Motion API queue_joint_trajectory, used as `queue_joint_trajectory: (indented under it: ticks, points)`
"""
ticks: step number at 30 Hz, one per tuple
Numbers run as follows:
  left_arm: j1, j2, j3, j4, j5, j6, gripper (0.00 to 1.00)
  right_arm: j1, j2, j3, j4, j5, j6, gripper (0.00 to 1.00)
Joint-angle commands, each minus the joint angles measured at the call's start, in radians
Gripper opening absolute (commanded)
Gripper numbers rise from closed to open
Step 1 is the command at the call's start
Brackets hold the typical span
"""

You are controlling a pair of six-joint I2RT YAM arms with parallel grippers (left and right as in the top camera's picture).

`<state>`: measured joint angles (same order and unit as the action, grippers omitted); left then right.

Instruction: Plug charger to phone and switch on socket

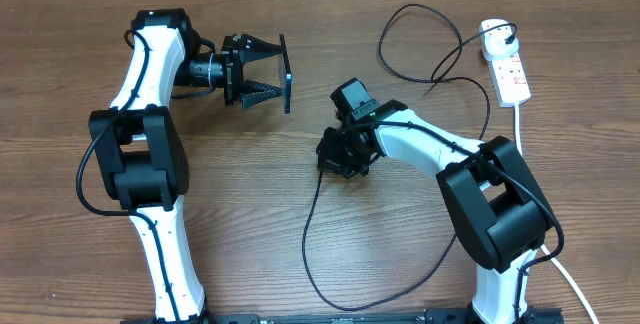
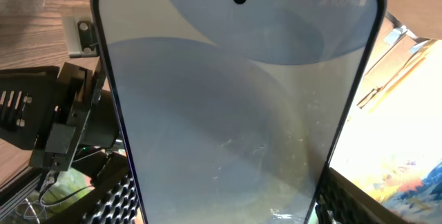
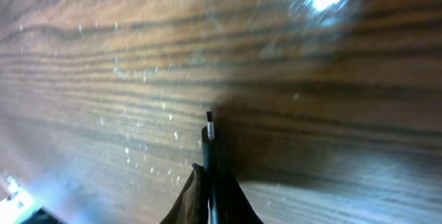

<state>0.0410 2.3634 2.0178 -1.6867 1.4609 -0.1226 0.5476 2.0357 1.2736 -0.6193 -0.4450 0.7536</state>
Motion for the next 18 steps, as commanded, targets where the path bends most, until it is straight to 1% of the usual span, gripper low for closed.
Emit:
queue_joint_trajectory:
  ticks: [1, 7, 12, 18]
  points:
    - [-0.001, -0.035, 0.026, -0.003, 0.021, 0.022, 0.57, -0.021, -0.006, 0.025, -0.006, -0.099, -0.037, 0.04]
    - [-0.001, -0.035, 0.026, -0.003, 0.020, 0.022, 0.57, -0.087, -0.113, 0.025, -0.107, -0.146, -0.119, 0.04]
    - [-0.001, -0.035, 0.026, -0.003, 0.012, 0.018, 0.57, -0.111, -0.212, 0.025, -0.175, -0.248, -0.214, 0.04]
    - [-0.001, -0.035, 0.026, -0.003, 0.010, -0.022, 0.57, -0.110, -0.296, 0.025, -0.182, -0.329, -0.213, 0.04]
